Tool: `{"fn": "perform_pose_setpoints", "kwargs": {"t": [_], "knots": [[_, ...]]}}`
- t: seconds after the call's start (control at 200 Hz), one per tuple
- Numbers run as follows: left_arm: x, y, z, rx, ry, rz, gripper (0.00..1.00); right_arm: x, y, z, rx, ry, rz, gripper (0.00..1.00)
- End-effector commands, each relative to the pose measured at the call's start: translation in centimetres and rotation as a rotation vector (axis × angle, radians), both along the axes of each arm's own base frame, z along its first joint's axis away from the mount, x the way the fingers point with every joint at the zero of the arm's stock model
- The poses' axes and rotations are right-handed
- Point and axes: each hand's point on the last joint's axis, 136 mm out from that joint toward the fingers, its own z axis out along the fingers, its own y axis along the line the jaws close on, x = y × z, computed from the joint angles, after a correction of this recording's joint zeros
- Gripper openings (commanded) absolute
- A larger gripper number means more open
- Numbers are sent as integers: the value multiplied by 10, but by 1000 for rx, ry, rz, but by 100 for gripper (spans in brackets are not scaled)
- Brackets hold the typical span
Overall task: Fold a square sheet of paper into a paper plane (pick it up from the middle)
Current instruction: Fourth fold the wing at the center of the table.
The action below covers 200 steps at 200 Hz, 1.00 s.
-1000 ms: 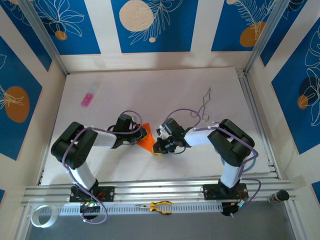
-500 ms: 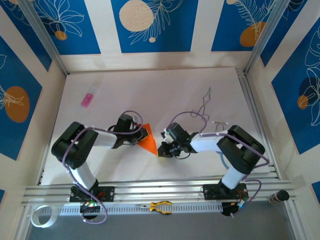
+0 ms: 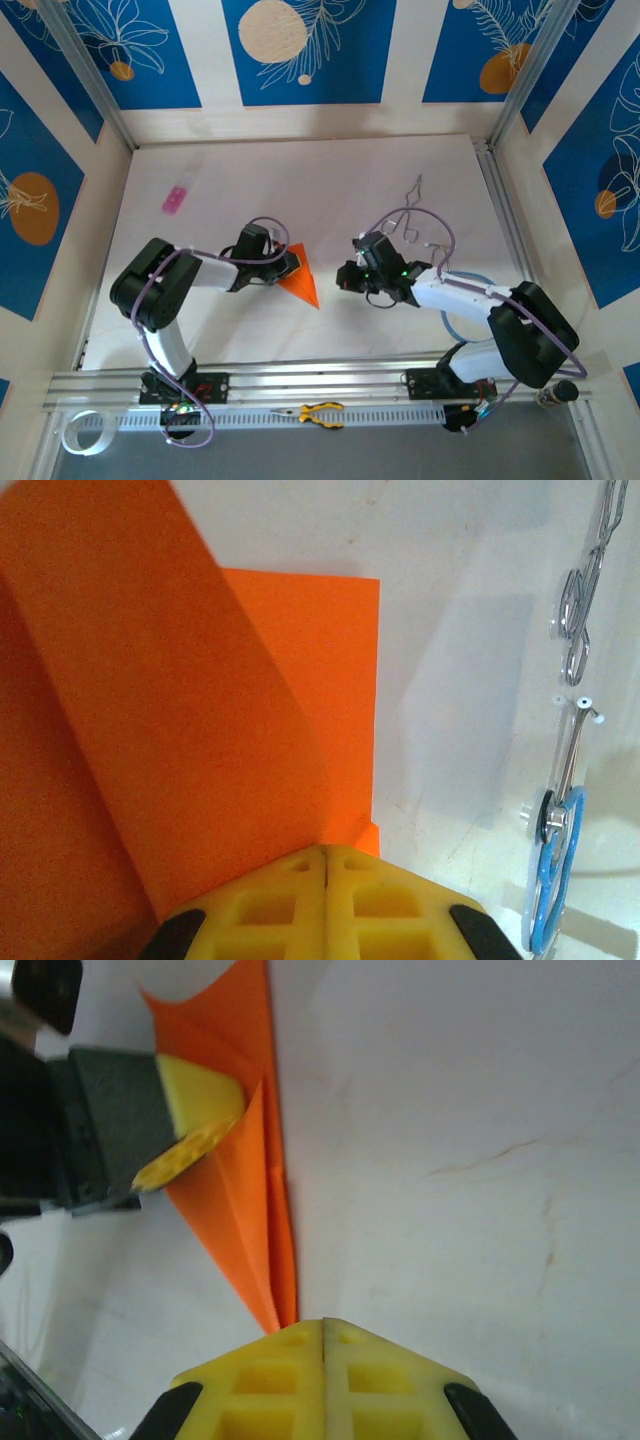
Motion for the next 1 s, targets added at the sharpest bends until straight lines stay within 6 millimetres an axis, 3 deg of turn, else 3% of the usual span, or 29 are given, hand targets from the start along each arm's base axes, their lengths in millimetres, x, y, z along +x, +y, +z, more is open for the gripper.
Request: {"fn": "perform_pose_setpoints", "kwargs": {"t": [0.0,0.22,0.345,0.595,0.995], "knots": [[-16,9,-31,83,74,-18,0,-9,14,-3,99,66,32,0],[-19,10,-33,84,81,-25,0,-9,32,-9,-10,35,9,0],[-19,10,-33,81,82,-28,0,-9,45,-5,-107,-96,-2,0],[-19,8,-34,78,86,-35,0,-24,86,-8,77,42,123,0],[-20,8,-34,75,96,-34,0,-32,97,-28,101,170,128,0]]}}
